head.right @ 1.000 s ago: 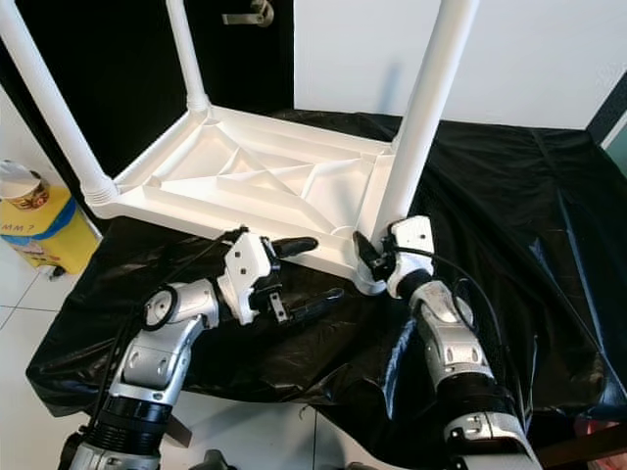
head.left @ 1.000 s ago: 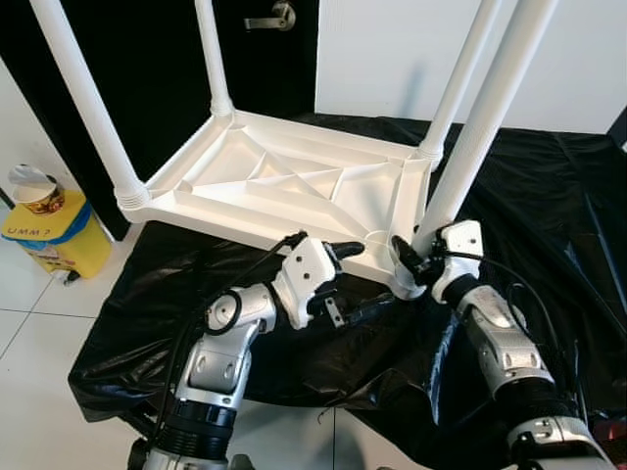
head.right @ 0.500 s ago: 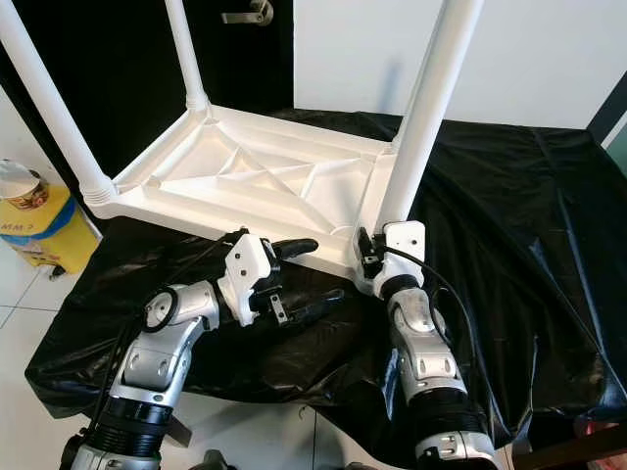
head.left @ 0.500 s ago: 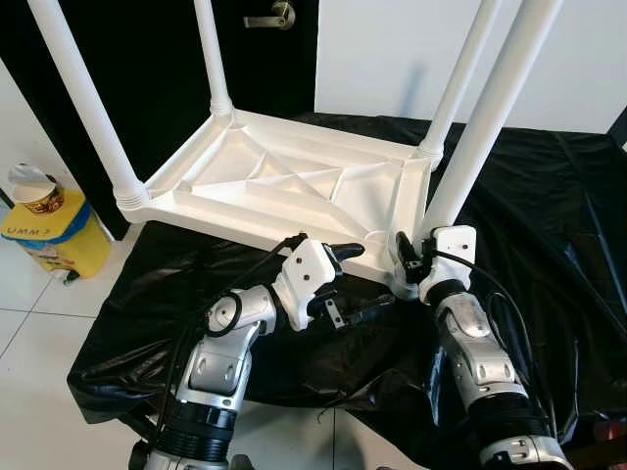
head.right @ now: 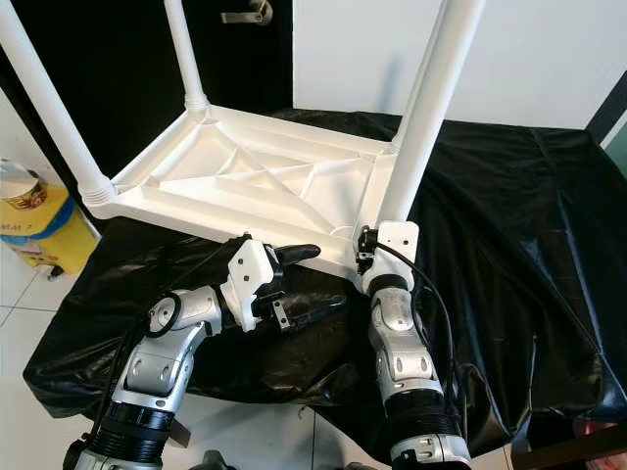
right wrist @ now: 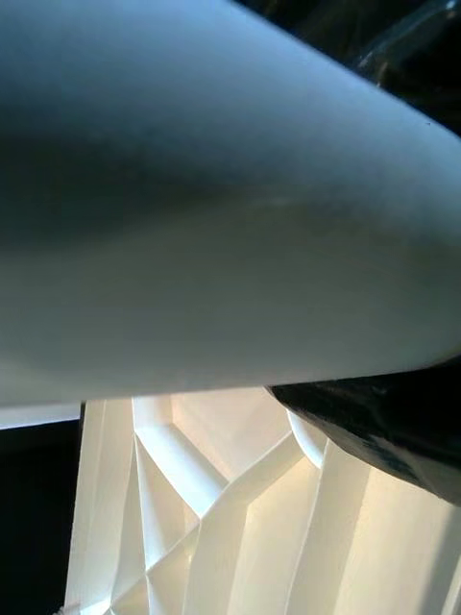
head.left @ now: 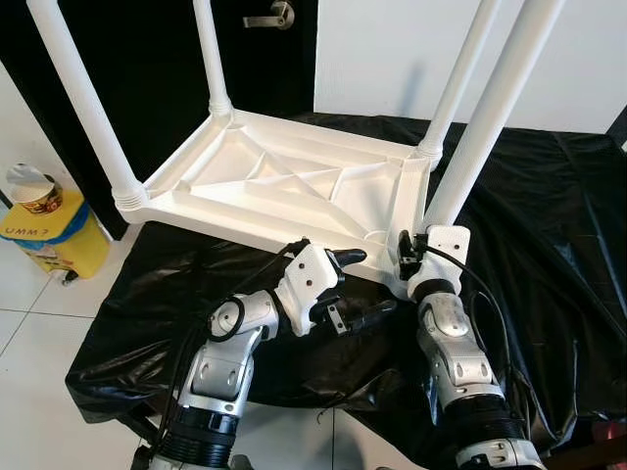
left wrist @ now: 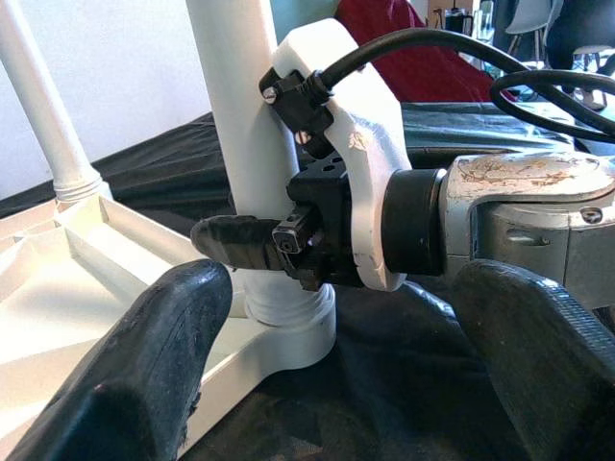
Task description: Building children table
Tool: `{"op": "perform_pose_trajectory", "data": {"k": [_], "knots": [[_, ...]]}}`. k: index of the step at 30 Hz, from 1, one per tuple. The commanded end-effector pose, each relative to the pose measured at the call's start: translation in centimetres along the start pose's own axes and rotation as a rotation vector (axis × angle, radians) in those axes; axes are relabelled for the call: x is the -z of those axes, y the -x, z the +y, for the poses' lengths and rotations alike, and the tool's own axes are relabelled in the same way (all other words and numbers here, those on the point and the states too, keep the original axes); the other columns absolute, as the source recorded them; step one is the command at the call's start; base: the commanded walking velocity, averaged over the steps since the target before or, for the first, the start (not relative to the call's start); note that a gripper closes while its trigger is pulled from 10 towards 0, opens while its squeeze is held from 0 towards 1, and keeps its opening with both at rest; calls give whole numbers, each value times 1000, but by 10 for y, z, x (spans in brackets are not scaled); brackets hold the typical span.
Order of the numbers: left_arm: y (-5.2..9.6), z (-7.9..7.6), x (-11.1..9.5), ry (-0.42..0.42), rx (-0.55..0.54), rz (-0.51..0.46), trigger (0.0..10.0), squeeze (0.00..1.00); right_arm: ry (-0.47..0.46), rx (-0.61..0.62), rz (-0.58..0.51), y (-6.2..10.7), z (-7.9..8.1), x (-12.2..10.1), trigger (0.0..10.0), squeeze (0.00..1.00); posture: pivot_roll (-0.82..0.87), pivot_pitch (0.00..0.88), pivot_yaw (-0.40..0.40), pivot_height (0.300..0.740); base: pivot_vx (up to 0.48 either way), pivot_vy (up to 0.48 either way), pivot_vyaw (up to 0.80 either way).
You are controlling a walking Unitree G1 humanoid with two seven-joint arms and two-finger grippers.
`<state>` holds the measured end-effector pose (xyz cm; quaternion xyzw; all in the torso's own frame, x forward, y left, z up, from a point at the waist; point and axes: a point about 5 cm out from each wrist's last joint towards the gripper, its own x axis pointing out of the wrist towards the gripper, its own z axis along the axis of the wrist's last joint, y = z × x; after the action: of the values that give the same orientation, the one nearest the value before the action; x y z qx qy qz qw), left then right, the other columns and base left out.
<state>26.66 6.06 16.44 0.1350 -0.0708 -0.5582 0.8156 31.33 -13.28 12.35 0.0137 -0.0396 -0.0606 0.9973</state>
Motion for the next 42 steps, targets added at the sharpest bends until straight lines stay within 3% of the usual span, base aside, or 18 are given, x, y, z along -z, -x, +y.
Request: {"op": "perform_pose_trajectory", "data": {"k": [1, 6, 7, 12, 15, 16, 19, 21, 22, 23, 24, 30, 33, 39, 40, 41, 42], "knots": [[1, 10, -3, -16, -193, -2, 10000, 0, 18, 35, 62, 4, -4, 12, 10000, 0, 60, 0, -66, 740, 0, 0, 0], [1, 10, -3, -17, -194, -1, 10000, 0, 27, 33, 52, 3, -4, 11, 10000, 0, 59, 0, -66, 740, 0, 0, 0], [2, 9, -3, -18, -195, -1, 10000, 0, 26, 27, 43, 4, -3, 10, 10000, 1000, 57, 0, -63, 740, 0, 0, 0], [1, 9, -3, -19, -195, -2, 10000, 0, 9, -19, -2, 3, -6, 2, 10000, 1000, 54, 0, -64, 740, 0, 0, 0], [1, 9, -3, -20, -193, -4, 10000, 0, -51, -164, -48, 0, -17, -7, 10000, 1000, 51, 0, -58, 740, 0, 0, 0], [1, 9, -3, -20, -193, -4, 10000, 0, -51, -164, -48, 0, -17, -7, 10000, 1000, 51, 0, -58, 740, 0, 0, 0], [1, 9, -2, -20, -190, -3, 10000, 0, -50, -386, -47, -1, -26, -10, 10000, 1000, 46, 0, -51, 740, 0, 0, 0], [1, 10, -2, -20, -188, -3, 10000, 0, -46, -437, -49, -1, -28, -10, 10000, 1000, 46, 0, -51, 740, 0, 0, 0], [1, 10, -2, -21, -186, -2, 10000, 0, -23, -502, -49, -2, -30, -10, 10000, 161, 47, 0, -48, 740, 0, 0, 0], [1, 10, -2, -21, -186, -2, 10000, 0, -23, -502, -49, -2, -30, -10, 10000, 161, 47, 0, -48, 740, 0, 0, 0], [1, 10, -2, -23, -184, -1, 10000, 0, -9, -571, -29, -4, -32, -10, 10000, 0, 46, 0, -45, 740, 0, 0, 0], [1, 11, -2, -24, -183, 0, 10000, 0, 17, -617, -21, -6, -35, -10, 10000, 0, 48, 0, -45, 740, 0, 0, 0], [1, 12, -3, -29, -182, 0, 10000, 0, 91, -718, 17, -18, -37, -9, 10000, 0, 55, 0, -42, 740, 0, 0, 0], [2, 13, -3, -35, -183, 0, 10000, 0, 117, -802, 74, -31, -37, -7, 10000, 0, 64, 0, -47, 740, 0, 0, 0], [2, 14, -4, -37, -185, -1, 10000, 0, 119, -820, 94, -32, -36, -4, 4784, 0, 70, 0, -50, 740, 0, 0, 0], [2, 14, -4, -38, -186, -1, 10000, 0, 122, -832, 107, -32, -36, -2, 4784, 0, 70, 0, -50, 740, 0, 0, 0], [2, 14, -4, -38, -190, -1, 10000, 0, 127, -844, 118, -31, -37, 0, 0, 0, 76, 0, -54, 740, 0, 0, 0]]}}
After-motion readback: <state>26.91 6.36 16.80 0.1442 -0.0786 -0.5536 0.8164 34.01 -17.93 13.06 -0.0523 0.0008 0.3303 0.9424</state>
